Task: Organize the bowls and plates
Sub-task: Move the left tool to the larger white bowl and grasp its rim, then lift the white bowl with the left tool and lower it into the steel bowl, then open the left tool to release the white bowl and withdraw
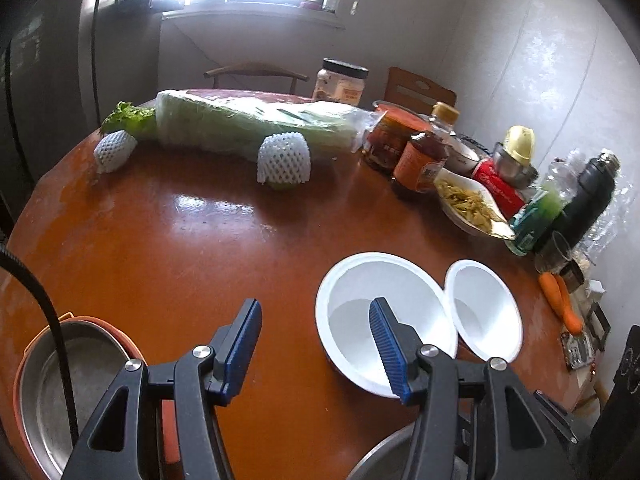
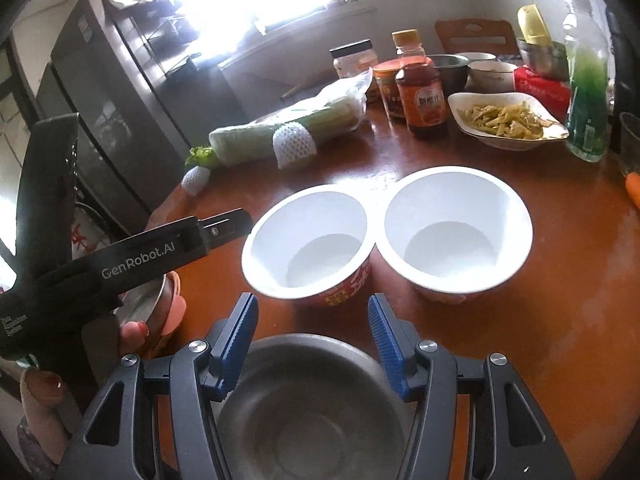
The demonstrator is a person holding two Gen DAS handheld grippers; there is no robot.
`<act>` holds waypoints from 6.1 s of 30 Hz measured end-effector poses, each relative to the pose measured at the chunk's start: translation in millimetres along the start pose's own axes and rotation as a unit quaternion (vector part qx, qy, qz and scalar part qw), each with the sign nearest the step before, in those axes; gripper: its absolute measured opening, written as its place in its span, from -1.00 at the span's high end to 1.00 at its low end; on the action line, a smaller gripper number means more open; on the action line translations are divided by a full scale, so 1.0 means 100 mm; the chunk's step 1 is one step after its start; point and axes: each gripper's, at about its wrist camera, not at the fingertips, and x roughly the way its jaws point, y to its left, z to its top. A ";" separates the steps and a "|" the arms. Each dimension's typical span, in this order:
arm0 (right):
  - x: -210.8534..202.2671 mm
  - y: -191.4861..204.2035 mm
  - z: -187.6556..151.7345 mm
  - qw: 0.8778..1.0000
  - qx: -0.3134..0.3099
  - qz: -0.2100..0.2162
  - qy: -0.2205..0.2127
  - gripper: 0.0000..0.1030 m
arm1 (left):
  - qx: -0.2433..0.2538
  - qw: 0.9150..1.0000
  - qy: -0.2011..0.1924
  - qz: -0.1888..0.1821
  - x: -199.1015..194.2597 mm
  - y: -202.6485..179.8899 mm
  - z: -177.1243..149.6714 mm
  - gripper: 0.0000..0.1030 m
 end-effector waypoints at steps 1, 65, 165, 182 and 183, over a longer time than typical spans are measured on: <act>0.02 -0.01 0.02 1.000 0.003 0.002 0.001 -0.15 | 0.000 1.000 0.001 0.002 0.03 0.00 0.01 -0.08; -1.03 0.49 -0.14 0.994 -0.069 -0.002 -0.081 0.01 | 0.061 0.996 -0.036 -0.059 -1.13 -0.43 -0.37 0.67; -0.86 0.00 -0.74 0.999 -0.042 -0.025 -0.009 -0.30 | 0.103 0.993 0.050 -0.036 -0.70 -0.42 -1.01 0.44; -0.95 -0.14 -0.70 0.999 -0.025 -0.037 -0.026 -0.31 | 0.112 0.993 0.014 -0.041 -0.88 -0.47 -0.90 0.19; -0.95 -0.15 -0.69 0.999 -0.025 -0.039 -0.028 -0.31 | 0.112 0.993 0.013 -0.041 -0.89 -0.47 -0.89 0.17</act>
